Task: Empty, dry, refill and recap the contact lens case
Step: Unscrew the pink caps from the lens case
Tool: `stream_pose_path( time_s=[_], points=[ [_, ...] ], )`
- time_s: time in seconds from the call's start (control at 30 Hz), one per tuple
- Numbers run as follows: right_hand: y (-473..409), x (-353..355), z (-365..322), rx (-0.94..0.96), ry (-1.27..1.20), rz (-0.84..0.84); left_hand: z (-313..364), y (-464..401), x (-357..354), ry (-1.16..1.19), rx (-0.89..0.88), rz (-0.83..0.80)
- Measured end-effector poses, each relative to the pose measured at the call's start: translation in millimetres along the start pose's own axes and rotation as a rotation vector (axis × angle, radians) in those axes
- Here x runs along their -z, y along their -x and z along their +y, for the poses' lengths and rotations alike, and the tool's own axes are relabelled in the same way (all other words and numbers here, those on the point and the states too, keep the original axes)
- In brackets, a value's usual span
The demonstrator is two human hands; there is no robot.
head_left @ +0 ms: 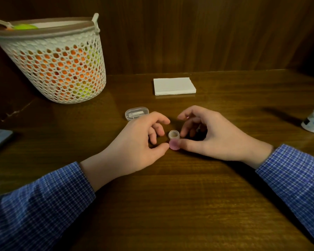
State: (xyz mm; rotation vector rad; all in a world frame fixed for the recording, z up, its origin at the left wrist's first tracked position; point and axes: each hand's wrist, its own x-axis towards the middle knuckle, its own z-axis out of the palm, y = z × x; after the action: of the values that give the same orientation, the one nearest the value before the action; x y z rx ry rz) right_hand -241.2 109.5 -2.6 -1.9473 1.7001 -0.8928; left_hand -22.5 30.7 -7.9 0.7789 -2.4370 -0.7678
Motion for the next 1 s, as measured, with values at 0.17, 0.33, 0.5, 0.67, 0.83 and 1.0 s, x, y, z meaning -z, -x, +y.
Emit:
stream_pose_path(
  time_s=[0.17,0.33,0.5,0.67,0.83,1.0],
  points=[
    [1.2,-3.5,-2.1,0.021,0.004,-0.006,0.4,-2.6,-0.1,-0.013,0.025,0.032],
    [1.5,-6.7,-3.9,0.032,0.022,-0.002,1.3,-4.4,0.2,-0.006,0.038,0.019],
    [1.2,-7.6,-1.2,0.04,0.027,0.008,-1.1,-5.5,-0.7,0.036,0.038,0.006],
    [1.2,-6.0,1.4,0.063,0.024,-0.004,-4.2,-5.6,-0.3,0.086,0.056,-0.014],
    [1.3,-5.6,2.8,0.09,0.019,-0.03,-5.6,-5.3,-1.0,0.12,0.056,-0.012],
    [1.2,-4.9,2.7,0.097,0.029,-0.042,-3.9,-4.1,-0.4,0.119,0.049,-0.024]
  ],
)
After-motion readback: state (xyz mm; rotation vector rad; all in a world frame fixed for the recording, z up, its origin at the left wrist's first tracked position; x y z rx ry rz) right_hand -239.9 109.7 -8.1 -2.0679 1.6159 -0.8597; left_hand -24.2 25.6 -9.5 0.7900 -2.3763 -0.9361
